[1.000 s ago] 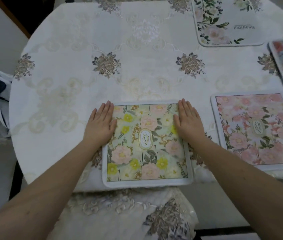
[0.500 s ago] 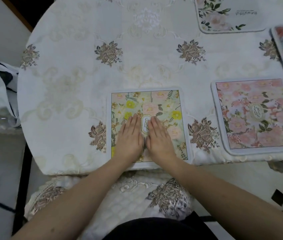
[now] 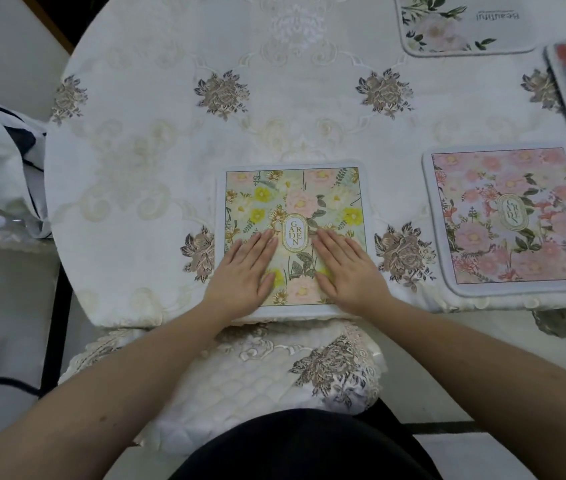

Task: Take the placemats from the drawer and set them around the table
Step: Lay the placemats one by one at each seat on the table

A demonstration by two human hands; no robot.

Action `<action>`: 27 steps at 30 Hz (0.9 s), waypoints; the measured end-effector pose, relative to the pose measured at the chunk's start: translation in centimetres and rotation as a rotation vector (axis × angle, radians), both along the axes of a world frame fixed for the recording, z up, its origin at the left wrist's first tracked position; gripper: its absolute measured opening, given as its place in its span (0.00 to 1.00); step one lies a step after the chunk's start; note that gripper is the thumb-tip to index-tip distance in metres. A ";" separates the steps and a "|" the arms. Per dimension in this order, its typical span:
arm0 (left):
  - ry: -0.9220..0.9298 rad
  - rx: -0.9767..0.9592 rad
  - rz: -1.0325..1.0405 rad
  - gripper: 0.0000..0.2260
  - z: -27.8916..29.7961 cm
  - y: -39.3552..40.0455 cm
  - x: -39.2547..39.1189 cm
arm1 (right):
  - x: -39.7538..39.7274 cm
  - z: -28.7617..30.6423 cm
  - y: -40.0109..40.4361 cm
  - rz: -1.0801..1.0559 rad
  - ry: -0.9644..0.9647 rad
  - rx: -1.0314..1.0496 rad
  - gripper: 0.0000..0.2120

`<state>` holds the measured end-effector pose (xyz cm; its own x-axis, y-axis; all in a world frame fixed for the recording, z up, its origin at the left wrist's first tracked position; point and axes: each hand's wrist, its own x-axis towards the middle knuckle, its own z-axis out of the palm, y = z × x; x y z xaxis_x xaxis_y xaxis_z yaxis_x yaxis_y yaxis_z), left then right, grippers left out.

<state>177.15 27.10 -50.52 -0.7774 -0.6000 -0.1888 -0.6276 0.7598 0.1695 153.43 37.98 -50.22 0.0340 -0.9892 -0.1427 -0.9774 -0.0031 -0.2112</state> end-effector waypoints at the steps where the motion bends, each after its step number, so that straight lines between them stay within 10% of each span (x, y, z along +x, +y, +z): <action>1: -0.003 0.000 0.010 0.28 0.0 -0.2 0.5 | -0.4 0.1 0.3 -0.017 -0.001 0.003 0.29; 27: -0.188 0.123 0.006 0.27 6.4 -2.6 0.2 | -1.2 6.1 3.2 -0.437 -0.056 0.270 0.28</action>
<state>177.30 24.50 -44.12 -0.7181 -0.5681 -0.4019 -0.6614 0.7368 0.1401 152.21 41.19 -44.15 -0.3597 -0.8408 -0.4045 -0.8622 0.4652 -0.2003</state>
